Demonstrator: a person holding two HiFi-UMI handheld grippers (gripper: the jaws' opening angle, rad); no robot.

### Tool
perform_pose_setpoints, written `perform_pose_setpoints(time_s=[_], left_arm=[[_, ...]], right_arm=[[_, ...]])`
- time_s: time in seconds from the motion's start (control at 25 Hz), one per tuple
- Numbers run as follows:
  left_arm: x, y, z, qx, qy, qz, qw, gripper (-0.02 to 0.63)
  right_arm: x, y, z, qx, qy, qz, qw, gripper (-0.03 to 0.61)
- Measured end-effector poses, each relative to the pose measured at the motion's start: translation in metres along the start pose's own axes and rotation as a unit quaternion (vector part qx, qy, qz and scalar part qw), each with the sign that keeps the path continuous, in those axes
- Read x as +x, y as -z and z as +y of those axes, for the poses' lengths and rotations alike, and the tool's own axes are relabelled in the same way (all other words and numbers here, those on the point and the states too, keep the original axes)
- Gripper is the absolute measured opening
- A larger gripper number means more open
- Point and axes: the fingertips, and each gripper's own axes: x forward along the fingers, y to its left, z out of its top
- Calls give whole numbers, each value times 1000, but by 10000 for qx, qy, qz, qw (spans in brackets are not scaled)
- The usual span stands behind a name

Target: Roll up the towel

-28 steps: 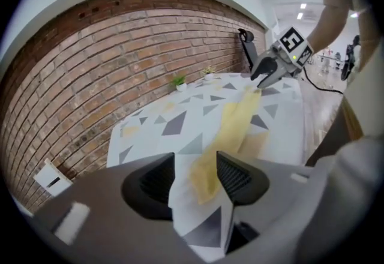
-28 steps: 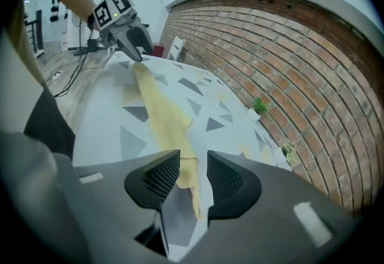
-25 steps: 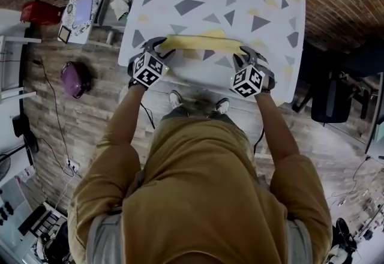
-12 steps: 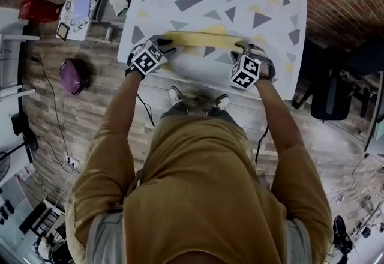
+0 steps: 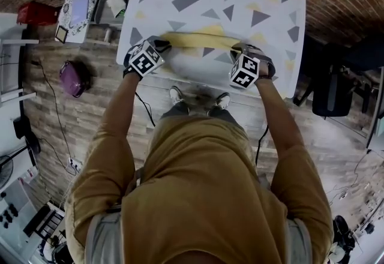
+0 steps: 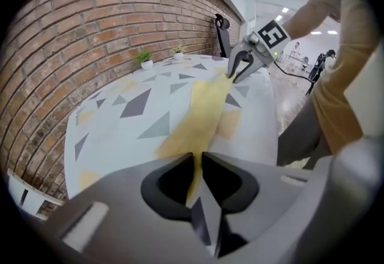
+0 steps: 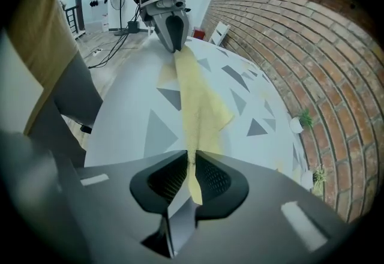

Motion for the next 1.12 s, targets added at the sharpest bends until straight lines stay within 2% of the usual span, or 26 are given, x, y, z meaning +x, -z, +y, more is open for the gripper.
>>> perform_pose_setpoints(time_s=[0.2,0.4,0.64,0.92,1.04,1.12], left_arm=[[-6,-5,-17,-84,72,-166,9998,101],[-16,-7,-27,-335,533,-244,9977,101],[-20,-16,-10,-571,955,-184,9936,100],[-15,-28,14,-952,1378,-134,9858,98],[-13,-33,24,-1252,1449,-248,9812,98],[-9,-33,29,-1309,1430,-237,9807,98]], right_arm=[[-13,4,8,293,-66,-102,9995,43],[-30,10,10,747,-401,-172,9963,43],[-39,4,-4,1206,-756,-267,9895,43],[-38,2,-34,1567,-869,-292,9834,43],[-35,4,-44,1883,-945,-346,9769,43],[-32,8,-49,2051,-969,-333,9734,43]])
